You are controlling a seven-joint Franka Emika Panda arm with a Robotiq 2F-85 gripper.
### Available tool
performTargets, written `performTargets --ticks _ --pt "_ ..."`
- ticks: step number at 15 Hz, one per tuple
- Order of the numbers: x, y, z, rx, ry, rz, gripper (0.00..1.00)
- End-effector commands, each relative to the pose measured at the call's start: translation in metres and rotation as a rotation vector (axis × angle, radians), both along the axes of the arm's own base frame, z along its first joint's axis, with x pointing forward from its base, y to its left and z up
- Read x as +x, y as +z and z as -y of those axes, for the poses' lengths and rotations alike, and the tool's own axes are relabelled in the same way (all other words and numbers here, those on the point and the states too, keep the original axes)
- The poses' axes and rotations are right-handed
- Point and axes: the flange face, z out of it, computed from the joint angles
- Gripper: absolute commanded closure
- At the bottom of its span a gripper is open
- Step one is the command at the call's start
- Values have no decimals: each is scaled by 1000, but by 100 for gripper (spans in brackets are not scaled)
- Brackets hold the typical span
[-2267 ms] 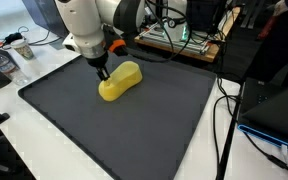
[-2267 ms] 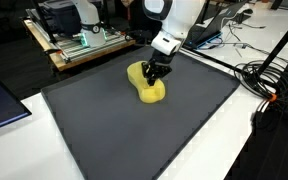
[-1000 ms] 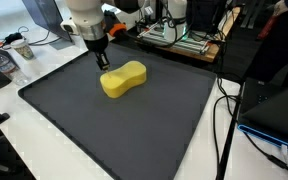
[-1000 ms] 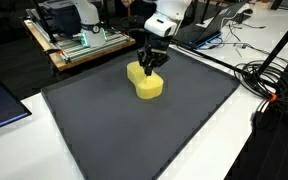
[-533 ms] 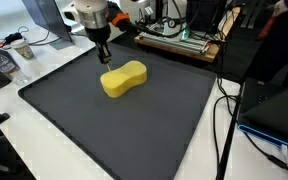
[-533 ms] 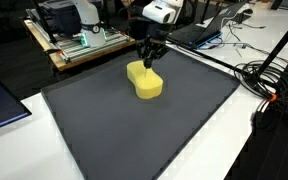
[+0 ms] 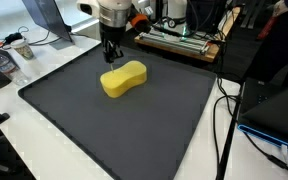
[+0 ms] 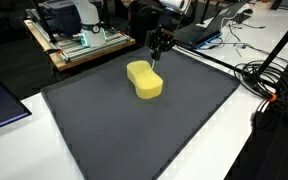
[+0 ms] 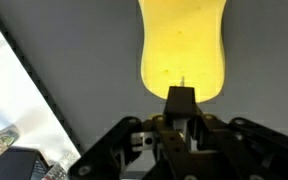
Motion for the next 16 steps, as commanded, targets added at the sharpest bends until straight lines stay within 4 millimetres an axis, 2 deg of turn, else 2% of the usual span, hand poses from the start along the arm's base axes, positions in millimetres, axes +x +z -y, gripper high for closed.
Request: performTargets --ticks 1,4,7,13,16 --pt "-9 -4 -31 -99 47 32 96" --pt "-12 -10 -53 -160 90 57 96" --pt "-13 -15 -65 -205 116 66 96" --pt "-7 -21 -73 -233 146 43 96" --pt "4 -16 -66 -203 140 14 96"
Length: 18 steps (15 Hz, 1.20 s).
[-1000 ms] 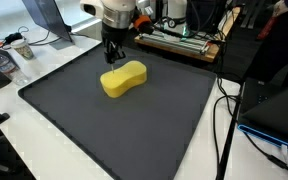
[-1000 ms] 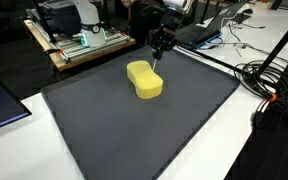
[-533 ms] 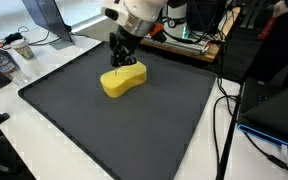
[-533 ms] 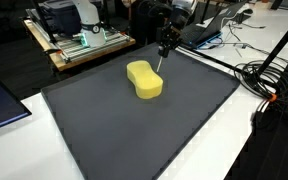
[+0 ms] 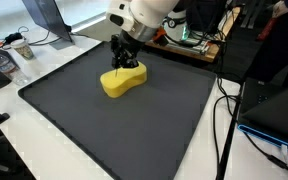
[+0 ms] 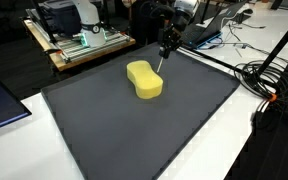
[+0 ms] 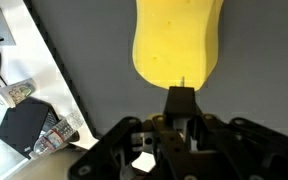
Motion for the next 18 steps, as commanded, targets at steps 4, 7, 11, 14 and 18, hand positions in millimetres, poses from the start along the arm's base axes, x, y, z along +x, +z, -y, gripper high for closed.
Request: performTargets --ticks 4,7,11,14,18 --pt "36 19 23 45 -7 -89 96" --pt "57 27 35 89 -13 -168 96" --pt "88 35 44 138 -40 -264 96" --pt "107 37 49 189 -29 -349 96" --pt "131 38 69 247 -19 -420 96"
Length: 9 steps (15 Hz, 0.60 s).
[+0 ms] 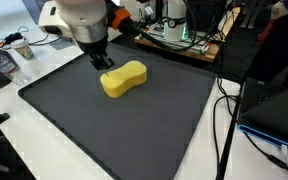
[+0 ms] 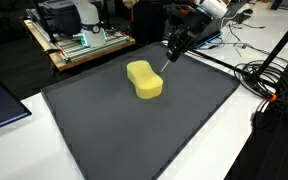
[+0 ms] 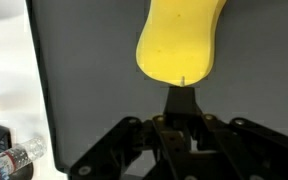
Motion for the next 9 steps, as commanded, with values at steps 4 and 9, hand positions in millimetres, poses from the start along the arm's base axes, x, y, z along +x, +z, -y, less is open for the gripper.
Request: performTargets --ticks 4,9 --pt "40 3 52 149 37 -108 96" --pt "46 11 107 237 61 -145 96"
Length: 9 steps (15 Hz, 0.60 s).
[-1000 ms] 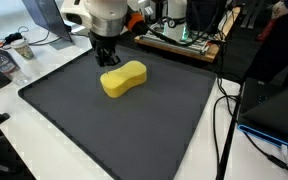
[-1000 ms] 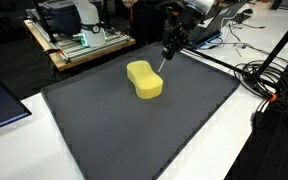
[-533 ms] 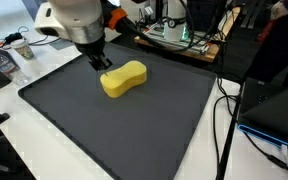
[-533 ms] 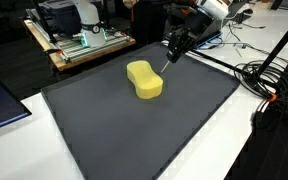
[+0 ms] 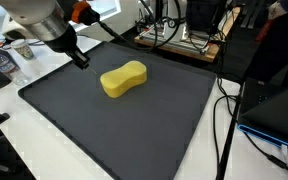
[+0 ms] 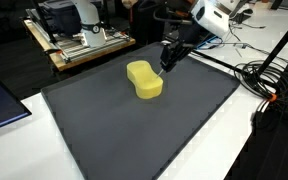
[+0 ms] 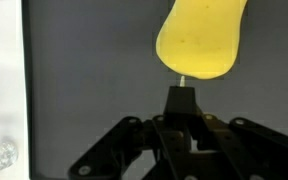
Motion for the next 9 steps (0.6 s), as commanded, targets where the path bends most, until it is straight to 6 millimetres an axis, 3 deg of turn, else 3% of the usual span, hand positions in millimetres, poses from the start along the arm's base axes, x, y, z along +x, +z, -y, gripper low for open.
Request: performTargets --ticks 1,9 --pt "6 8 33 90 34 -22 96" --pt "-1 8 115 240 111 -16 96"
